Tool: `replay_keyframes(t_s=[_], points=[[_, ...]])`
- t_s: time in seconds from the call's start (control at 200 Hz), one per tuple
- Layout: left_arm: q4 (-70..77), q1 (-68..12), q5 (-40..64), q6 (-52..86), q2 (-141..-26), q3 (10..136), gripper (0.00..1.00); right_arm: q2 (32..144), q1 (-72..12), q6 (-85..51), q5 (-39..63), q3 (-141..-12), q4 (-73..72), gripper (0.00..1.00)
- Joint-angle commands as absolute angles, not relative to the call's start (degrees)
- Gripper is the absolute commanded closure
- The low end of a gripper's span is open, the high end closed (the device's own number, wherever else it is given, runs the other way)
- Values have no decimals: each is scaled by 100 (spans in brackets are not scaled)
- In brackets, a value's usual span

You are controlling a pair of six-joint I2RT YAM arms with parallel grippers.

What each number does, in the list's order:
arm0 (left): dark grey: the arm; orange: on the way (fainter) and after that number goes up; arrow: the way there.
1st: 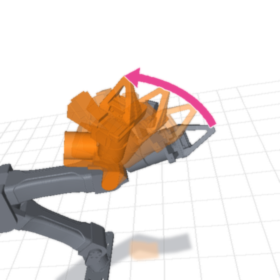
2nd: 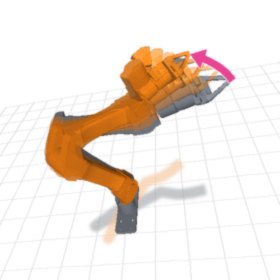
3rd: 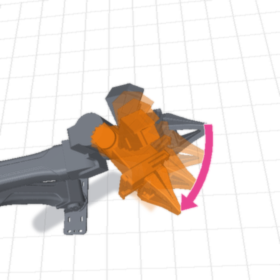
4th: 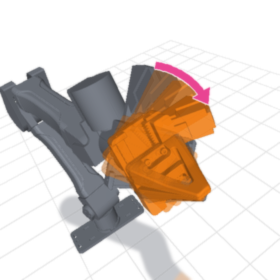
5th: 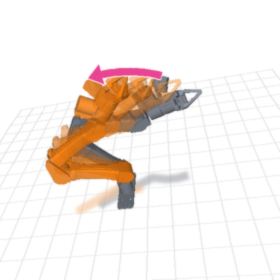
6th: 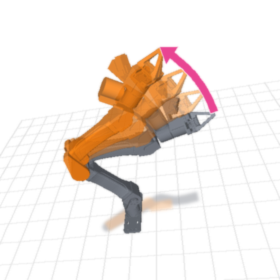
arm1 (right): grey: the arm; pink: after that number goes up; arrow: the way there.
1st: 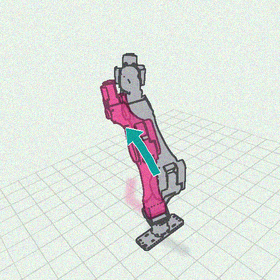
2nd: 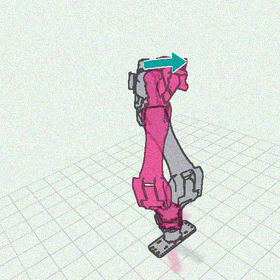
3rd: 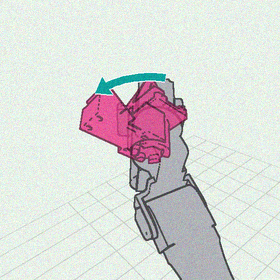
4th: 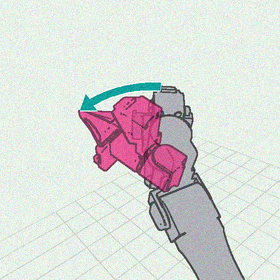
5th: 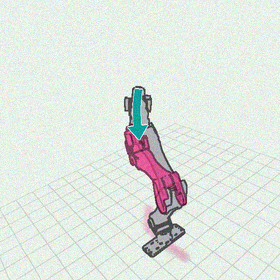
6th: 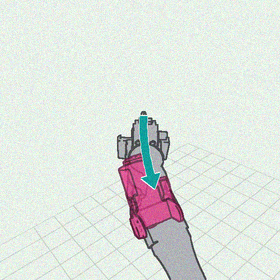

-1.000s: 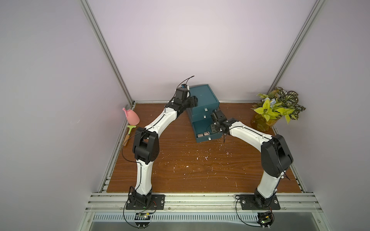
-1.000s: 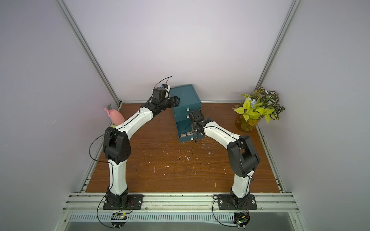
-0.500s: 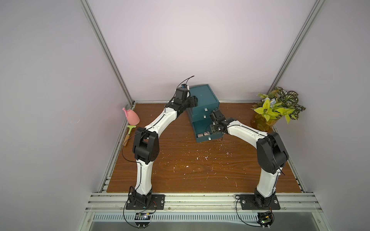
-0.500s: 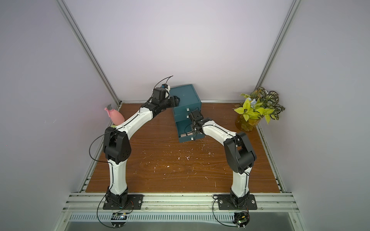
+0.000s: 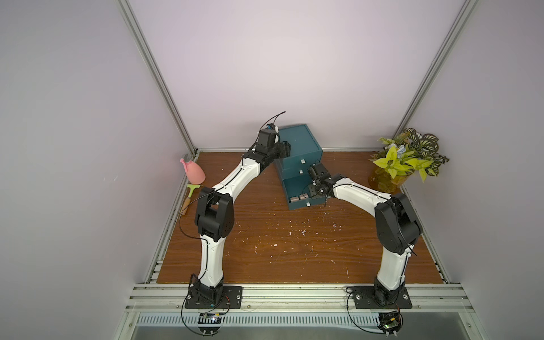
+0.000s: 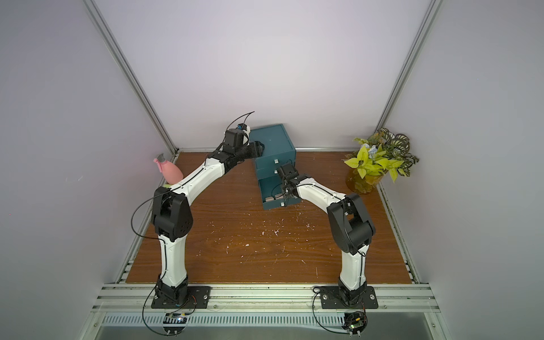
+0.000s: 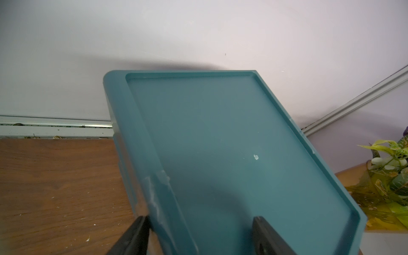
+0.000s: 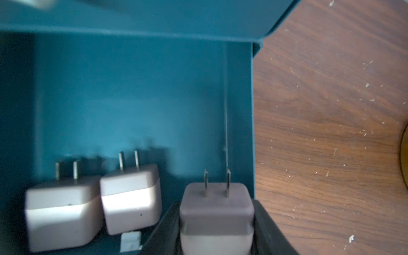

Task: Place the plugs into the drawer by color
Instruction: Place the plug in the drawer, then close the drawer in the storage box.

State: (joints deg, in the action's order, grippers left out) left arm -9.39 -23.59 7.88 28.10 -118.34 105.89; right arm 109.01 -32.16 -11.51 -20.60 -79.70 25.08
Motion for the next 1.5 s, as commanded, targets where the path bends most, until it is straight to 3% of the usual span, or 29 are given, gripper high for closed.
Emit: replay_keyframes(t_s=[0.0,0.235,0.4,0.58,0.676,0.786,1.006,1.186,1.496], points=[[-1246,-2347,880,2733,-11936,10501,32,10884,-3207,-1101,-2083,-7928,2479,60],[-1262,-2347,828,2706,-11964,10508,32,10916,-3192,-1098,-2015,-7866,2470,56],[-1276,-2338,809,2700,-11988,10510,32,10822,-3158,-1064,-1914,-7890,2504,42],[-1274,-2312,776,2698,-11988,10506,32,10300,-3161,-1155,-1356,-8061,2604,39],[-1282,-2312,773,2698,-11998,10510,32,9636,-3163,-1357,-588,-7788,2168,39],[-1291,-2312,758,2687,-12001,10509,32,8752,-3182,-1726,41,-6498,917,42],[-1237,-2312,860,2740,-12058,10516,32,7712,-3207,-3085,350,-3913,-1958,62],[-1271,-2312,857,2735,-12042,10511,32,7827,-3204,-3763,498,-2919,-3533,68],[-1293,-2329,857,2725,-12055,10502,32,8577,-3194,-3806,641,-2922,-4172,69]])
